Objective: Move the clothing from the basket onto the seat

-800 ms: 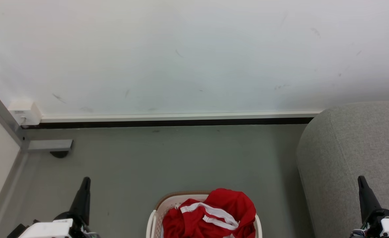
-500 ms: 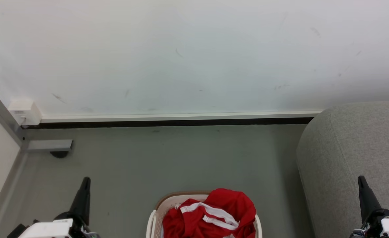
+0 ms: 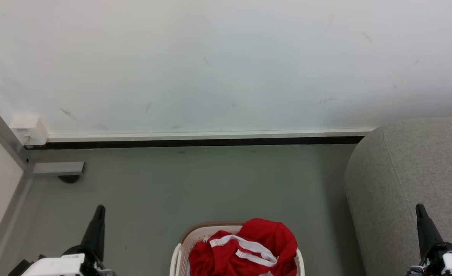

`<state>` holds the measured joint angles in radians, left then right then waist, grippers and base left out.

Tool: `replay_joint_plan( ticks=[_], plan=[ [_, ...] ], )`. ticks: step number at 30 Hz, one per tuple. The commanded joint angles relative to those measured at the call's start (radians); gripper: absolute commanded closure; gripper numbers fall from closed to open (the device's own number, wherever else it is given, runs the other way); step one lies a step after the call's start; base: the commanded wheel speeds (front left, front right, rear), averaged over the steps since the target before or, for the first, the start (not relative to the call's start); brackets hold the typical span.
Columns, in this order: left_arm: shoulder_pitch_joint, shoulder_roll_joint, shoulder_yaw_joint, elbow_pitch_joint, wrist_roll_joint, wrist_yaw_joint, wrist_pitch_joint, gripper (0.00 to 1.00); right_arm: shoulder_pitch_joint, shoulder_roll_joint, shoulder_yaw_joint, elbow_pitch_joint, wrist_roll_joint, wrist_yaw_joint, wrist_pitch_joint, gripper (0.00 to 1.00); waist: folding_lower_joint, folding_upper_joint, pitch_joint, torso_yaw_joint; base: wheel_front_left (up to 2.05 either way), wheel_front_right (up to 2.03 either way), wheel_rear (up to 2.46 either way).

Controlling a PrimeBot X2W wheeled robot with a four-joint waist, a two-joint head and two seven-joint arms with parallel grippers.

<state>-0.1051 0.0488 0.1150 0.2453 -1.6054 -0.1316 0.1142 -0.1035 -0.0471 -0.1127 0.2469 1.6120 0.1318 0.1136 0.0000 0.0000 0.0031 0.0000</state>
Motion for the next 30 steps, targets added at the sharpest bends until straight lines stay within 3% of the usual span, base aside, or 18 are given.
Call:
replay_joint_plan(
  ticks=[1,27,28,30],
  plan=[
    [-0.008,0.002,0.001,0.0,-0.014,-0.002,0.003,1.0,-0.011,-0.006,-0.003,-0.005,0.002,-0.002,0.004,1.0,0.0,0.0,0.0,0.0,0.0,0.0,0.0],
    [0.0,0.0,0.0,0.0,0.0,0.0,0.0,1.0,0.0,0.0,0.0,0.0,0.0,0.0,0.0,1.0,0.0,0.0,0.0,0.0,0.0,0.0,0.0],
    [0.002,-0.001,-0.001,0.005,0.001,0.0,-0.002,0.0,0.003,0.001,0.001,0.005,0.0,0.0,-0.001,0.0,0.0,0.0,0.0,0.0,0.0,0.0,0.0],
    [0.021,-0.006,-0.003,0.025,0.001,0.0,-0.001,0.0,0.02,0.01,0.003,0.024,0.0,0.0,-0.001,0.0,0.0,0.0,0.0,0.0,0.0,0.0,0.0]
  ],
)
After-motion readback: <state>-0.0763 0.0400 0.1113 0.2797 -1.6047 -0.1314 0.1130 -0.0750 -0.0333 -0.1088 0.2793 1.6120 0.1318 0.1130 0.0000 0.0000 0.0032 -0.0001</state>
